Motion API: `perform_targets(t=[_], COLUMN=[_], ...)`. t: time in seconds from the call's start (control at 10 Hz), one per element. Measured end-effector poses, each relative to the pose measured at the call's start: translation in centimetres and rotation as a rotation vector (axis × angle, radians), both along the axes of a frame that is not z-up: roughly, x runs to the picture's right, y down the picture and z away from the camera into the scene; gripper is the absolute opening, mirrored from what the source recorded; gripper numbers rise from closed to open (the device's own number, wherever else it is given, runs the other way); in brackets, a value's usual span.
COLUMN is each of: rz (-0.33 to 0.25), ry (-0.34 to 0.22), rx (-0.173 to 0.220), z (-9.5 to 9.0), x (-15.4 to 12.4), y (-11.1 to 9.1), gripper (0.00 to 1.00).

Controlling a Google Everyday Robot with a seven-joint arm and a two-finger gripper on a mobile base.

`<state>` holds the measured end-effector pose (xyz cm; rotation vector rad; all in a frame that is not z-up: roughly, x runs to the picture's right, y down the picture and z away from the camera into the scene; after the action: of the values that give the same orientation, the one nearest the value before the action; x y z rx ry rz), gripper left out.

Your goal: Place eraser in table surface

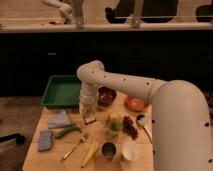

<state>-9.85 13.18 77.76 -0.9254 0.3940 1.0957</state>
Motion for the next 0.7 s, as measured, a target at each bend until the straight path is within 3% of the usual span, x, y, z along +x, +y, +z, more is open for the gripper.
perform_targets(t=[0.7], rz=[-0.036], ry=[-0.005], rx=[-0.068], z=[3.7], x=[-2.2], y=[1.8], gripper=[0.0])
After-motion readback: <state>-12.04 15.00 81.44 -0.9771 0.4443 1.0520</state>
